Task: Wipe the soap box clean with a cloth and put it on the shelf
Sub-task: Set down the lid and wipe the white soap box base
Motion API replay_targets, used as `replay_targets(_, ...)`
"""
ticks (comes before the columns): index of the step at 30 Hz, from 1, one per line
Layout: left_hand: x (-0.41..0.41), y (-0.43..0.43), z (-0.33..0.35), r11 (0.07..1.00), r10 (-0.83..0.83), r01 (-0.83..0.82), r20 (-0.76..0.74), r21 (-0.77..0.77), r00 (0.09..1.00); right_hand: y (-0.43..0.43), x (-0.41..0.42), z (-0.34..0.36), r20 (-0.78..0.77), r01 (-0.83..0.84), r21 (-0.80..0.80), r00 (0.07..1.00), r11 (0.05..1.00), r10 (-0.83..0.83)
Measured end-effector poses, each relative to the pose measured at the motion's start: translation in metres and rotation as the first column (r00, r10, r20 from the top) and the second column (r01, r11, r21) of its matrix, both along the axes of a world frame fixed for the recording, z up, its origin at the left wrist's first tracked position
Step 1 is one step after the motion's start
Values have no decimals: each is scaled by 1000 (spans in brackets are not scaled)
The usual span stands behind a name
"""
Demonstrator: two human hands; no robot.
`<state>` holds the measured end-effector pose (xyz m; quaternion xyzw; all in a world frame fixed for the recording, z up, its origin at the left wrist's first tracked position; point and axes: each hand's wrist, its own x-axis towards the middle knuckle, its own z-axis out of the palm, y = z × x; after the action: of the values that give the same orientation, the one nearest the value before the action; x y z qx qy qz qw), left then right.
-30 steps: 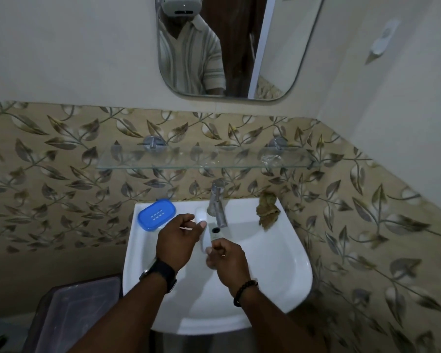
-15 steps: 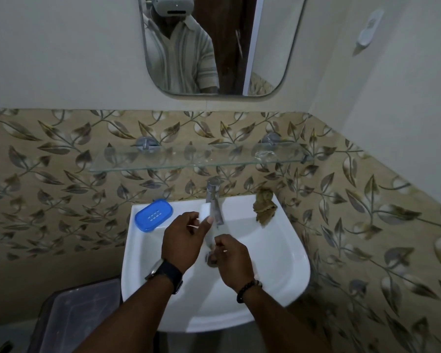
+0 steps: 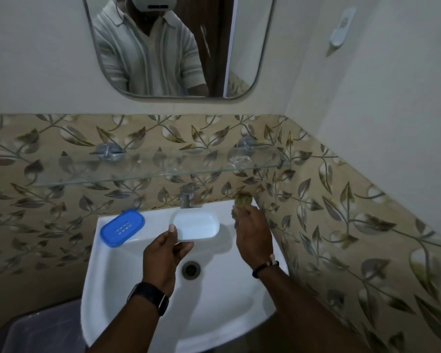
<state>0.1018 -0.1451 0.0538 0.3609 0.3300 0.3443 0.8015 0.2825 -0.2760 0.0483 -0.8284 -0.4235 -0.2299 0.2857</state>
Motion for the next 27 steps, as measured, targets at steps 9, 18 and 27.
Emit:
replay_targets(9, 11, -15, -17, 998, -18, 16, -29, -62, 999, 26, 90, -4, -512, 38, 32, 859, 999, -16)
replay_targets(18, 7, -13, -28, 998, 10, -15, -79, -60, 997, 46, 112, -52, -661, -74, -187, 747, 980, -70)
replay_targets(27, 18, -12, -29, 995, 39, -47, -89, -92, 995, 45, 127, -47, -303, -49, -594, 938, 803, -167)
